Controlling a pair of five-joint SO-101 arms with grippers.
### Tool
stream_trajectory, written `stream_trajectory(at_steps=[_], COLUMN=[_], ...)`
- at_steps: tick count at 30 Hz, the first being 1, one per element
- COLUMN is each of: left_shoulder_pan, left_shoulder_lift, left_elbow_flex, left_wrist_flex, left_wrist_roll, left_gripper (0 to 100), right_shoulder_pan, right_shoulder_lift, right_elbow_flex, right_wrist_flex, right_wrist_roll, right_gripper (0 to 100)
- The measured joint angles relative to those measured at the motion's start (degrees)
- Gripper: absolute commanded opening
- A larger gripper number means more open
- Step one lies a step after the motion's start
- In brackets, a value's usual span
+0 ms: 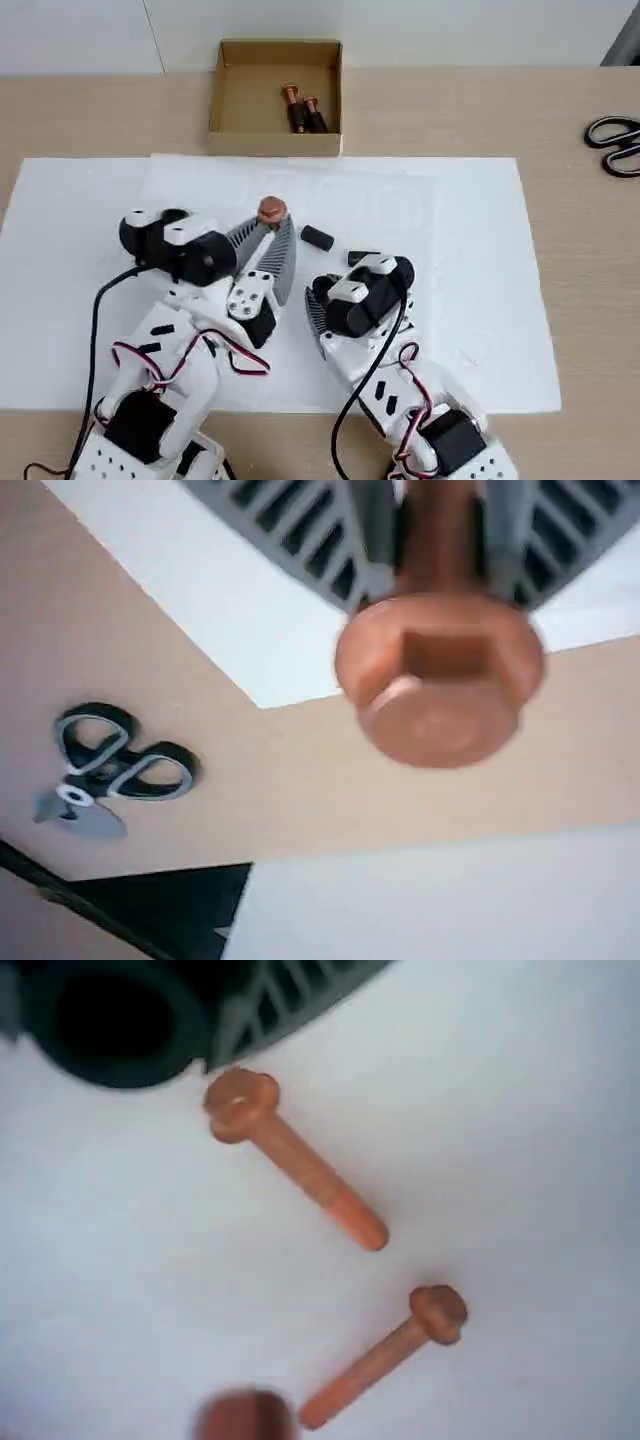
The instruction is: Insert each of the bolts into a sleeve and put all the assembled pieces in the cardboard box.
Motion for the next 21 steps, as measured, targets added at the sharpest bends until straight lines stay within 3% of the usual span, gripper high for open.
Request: stream_trajectory(at_steps=[21], left_shoulder_pan=[4.66], left_shoulder_lift=[4.48], left_elbow_flex=[2.73], left_wrist_flex=[0.00], left_wrist_roll=[2.11], left_gripper=[0], right_shoulder_pan=[-0.18], right_shoulder_lift=[0.00], right_elbow_flex=[0.00], right_wrist_flex=[-1.05], right_wrist_roll=[0.00], right_gripper=[0.4])
